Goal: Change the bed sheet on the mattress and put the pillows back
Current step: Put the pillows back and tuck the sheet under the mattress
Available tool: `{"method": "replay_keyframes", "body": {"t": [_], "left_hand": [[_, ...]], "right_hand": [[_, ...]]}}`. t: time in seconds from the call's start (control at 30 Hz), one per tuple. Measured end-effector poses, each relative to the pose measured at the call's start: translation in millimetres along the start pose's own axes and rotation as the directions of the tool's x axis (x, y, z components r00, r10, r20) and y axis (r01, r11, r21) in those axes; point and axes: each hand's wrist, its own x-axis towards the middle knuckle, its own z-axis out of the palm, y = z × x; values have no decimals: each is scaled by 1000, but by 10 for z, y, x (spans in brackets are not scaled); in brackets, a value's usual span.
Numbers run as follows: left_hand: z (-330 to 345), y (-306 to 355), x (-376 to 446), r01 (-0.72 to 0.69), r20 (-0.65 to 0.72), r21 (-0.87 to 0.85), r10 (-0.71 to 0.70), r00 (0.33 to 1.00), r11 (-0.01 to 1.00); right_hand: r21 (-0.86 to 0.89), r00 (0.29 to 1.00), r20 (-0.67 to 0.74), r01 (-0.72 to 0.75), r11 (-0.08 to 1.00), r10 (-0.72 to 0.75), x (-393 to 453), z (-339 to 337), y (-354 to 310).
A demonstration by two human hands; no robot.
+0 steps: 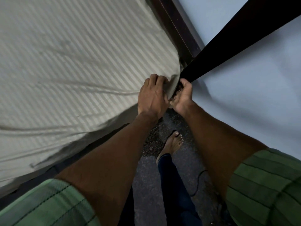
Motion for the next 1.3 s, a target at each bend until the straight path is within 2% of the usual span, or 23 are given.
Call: {"method": "replay_keyframes", "body": {"t": [0.1,0.2,0.27,0.33,0.37,0.4,0.43,0.47,0.5,0.53,0.57,0.6,0.63,0.67,0.73,0.83,0.97,1.2,1.3], "left_hand": [[49,43,-20,78,-30,-35,-79,996,996],[70,86,-107,13,-28,5,-12,1000,1000],[114,79,-247,-110,6,66,110,994,992],[211,49,-424,-140,50,29,138,989,990],[269,33,-509,-82,80,-30,84,993,996],[334,14,-577,46,105,-122,-33,994,991],[392,-1,-620,244,142,-247,-215,966,938],[434,-10,-621,485,214,-419,-436,874,768],[443,-25,-595,666,322,-599,-628,709,445],[431,-43,-553,698,449,-713,-724,523,62],[417,-79,-504,611,563,-749,-732,384,-255],[397,-130,-457,480,636,-747,-704,316,-460],[379,-191,-419,348,675,-735,-676,296,-582],[359,-251,-393,228,694,-718,-656,295,-658],[310,-351,-360,55,718,-676,-639,278,-735],[275,-483,-331,-59,735,-636,-628,257,-769],[387,-644,-318,-139,770,-564,-579,267,-814],[629,-717,-291,-142,762,-529,-541,356,-837],[678,-726,-338,-75,757,-555,-541,367,-828]], "right_hand": [[-122,998,-34,48,991,-52,32,-9,62],[-289,980,-134,103,952,-147,79,-56,64],[-249,942,-274,124,961,-192,145,-179,-7],[-191,902,-371,159,969,-221,237,-311,-88],[-157,901,-369,180,971,-227,299,-339,-110],[-122,906,-360,192,974,-224,324,-339,-105],[-76,917,-341,193,978,-208,333,-322,-78],[-80,927,-319,180,980,-196,288,-307,-31],[-118,940,-282,167,979,-194,244,-304,73],[-180,953,-252,123,976,-166,172,-301,201],[-233,972,-209,57,971,-107,107,-297,329],[-256,988,-152,-12,967,-27,31,-246,439],[-244,996,-73,-67,968,50,7,-176,535],[-207,997,-7,-79,975,80,-17,-71,601],[-17,996,62,-66,998,67,-20,174,645],[212,998,45,-45,976,36,80,427,615],[238,999,37,-6,971,-3,310,418,530],[197,996,79,20,980,-37,571,287,420],[76,997,-31,79,994,-77,574,307,462]]}}
